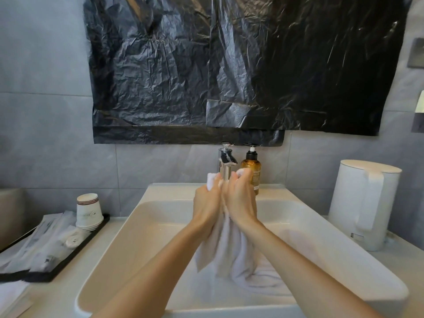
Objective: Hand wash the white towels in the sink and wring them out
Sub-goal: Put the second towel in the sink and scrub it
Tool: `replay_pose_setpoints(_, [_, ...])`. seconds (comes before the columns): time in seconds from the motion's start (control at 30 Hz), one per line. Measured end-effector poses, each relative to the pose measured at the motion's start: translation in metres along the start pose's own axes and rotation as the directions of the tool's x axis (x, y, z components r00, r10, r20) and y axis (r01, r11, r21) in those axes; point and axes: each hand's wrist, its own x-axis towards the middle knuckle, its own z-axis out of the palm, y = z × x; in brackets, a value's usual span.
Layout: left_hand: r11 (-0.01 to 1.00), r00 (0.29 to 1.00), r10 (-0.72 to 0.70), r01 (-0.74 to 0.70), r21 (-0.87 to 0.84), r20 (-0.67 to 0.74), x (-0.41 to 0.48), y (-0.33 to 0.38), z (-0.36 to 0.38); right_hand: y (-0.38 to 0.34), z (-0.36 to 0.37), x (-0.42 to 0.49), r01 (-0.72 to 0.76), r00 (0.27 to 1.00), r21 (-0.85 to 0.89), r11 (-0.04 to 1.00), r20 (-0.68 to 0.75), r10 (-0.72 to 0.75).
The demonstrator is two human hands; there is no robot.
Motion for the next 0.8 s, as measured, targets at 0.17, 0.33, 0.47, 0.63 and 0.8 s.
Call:
replay_pose_setpoints(0.17, [0.997, 0.996, -0.077, 0.078, 0.018, -0.049, 0.005, -0.003, -0.006, 0.009, 0.005, -0.031, 0.188, 0.960, -0.078, 0.979, 0.224, -0.167])
replay_pose_setpoints(0.33, [0.998, 0.999, -0.051, 0.051, -0.022, 0.012, -0.001, 0.002, 0.003, 0.005, -0.004, -0.006, 0.002, 0.999, 0.002, 1.000, 0.040, -0.002])
replay_pose_setpoints(0.47, [0.997, 0.996, -0.078, 0.077, -0.031, -0.051, 0.004, 0.002, -0.005, 0.007, 0.004, -0.031, 0.221, 0.959, -0.008, 0.975, 0.184, -0.216])
replay_pose_setpoints(0.63, [0.998, 0.998, -0.060, 0.061, -0.013, 0.032, -0.004, 0.004, 0.002, 0.005, -0.002, -0.008, -0.024, 0.999, 0.092, 0.995, 0.049, 0.020])
replay_pose_setpoints(0.8, [0.991, 0.992, -0.123, 0.121, -0.065, -0.033, 0.006, 0.005, -0.007, 0.003, 0.002, -0.016, 0.243, 0.948, 0.002, 0.970, 0.210, -0.238])
